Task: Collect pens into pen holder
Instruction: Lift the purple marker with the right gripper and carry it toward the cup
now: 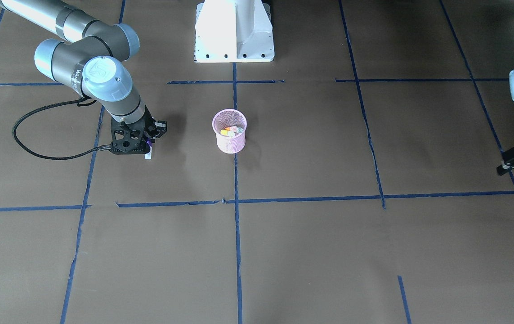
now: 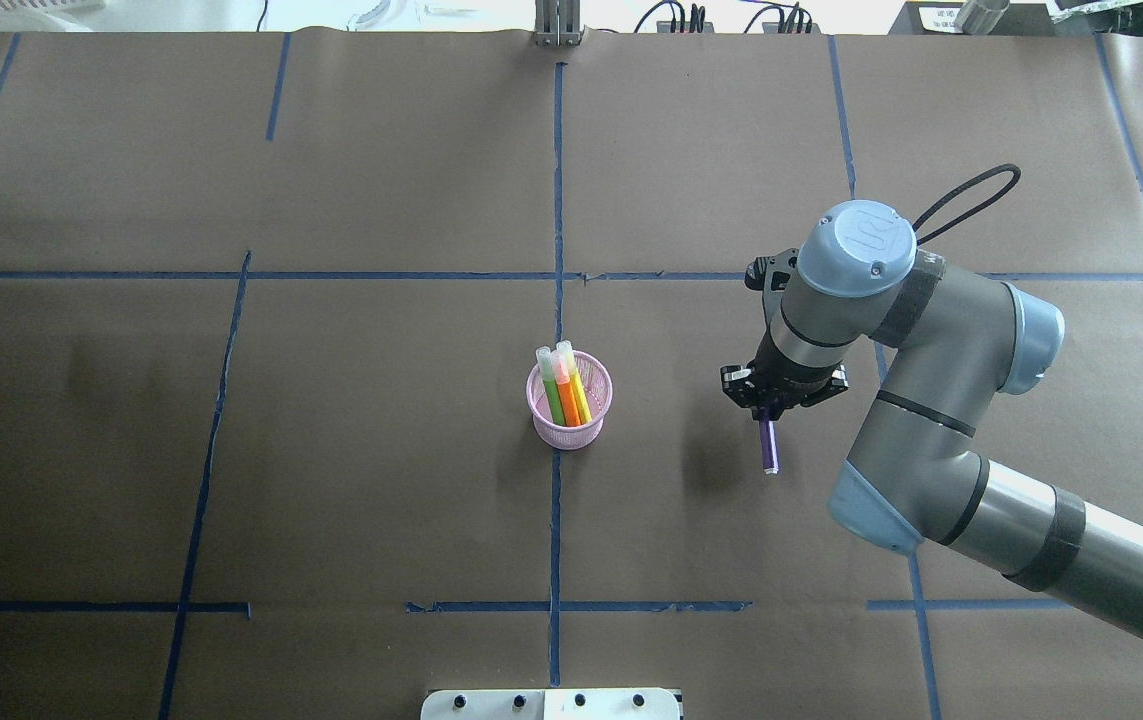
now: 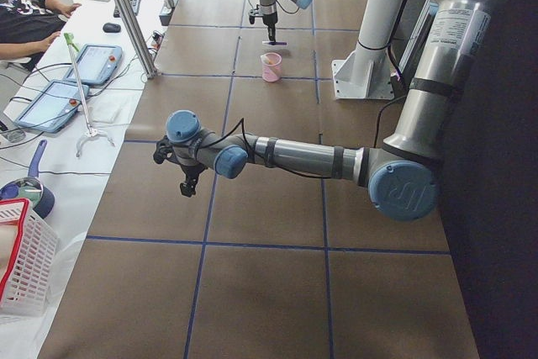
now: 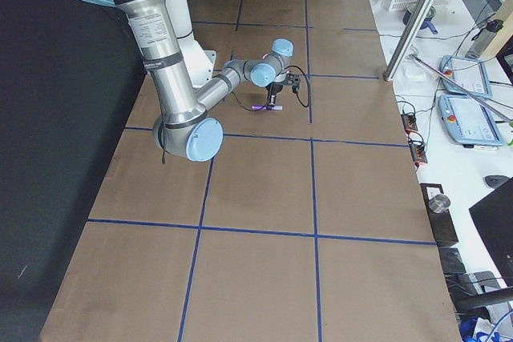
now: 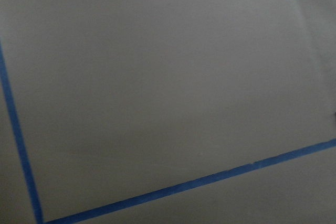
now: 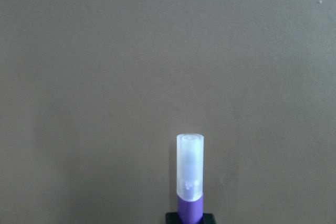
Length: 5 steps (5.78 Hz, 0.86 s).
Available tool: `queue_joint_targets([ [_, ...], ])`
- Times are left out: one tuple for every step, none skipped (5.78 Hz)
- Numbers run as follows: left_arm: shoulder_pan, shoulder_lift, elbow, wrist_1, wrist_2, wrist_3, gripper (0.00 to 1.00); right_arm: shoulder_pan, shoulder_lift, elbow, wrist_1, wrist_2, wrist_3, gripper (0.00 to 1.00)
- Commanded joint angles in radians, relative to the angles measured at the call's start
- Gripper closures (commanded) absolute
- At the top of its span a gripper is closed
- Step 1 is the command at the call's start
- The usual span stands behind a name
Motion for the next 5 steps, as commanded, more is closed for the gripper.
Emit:
queue_joint_targets([
  [-0.083, 0.030, 0.122, 0.001, 0.004, 0.211, 0.00, 0.028, 0.017, 0.049, 0.000, -0.013, 0.002, 1.00],
  [-0.089, 0.030, 0.141, 0.003, 0.004, 0.224, 0.00, 0.052, 0.016, 0.093, 0.000, -0.043, 0.002, 1.00],
  [-0.091, 0.030, 0.142, 0.039, 0.007, 0.226, 0.00, 0.047, 0.022, 0.122, 0.000, -0.151, 0.002, 1.00],
  [-0.091, 0.031, 0.140, 0.044, 0.005, 0.226, 0.00, 0.034, 0.042, 0.183, -0.001, -0.275, 0.002, 1.00],
  [-0.088, 0.031, 0.142, 0.046, 0.007, 0.226, 0.00, -0.007, 0.066, 0.246, -0.001, -0.415, 0.006, 1.00],
])
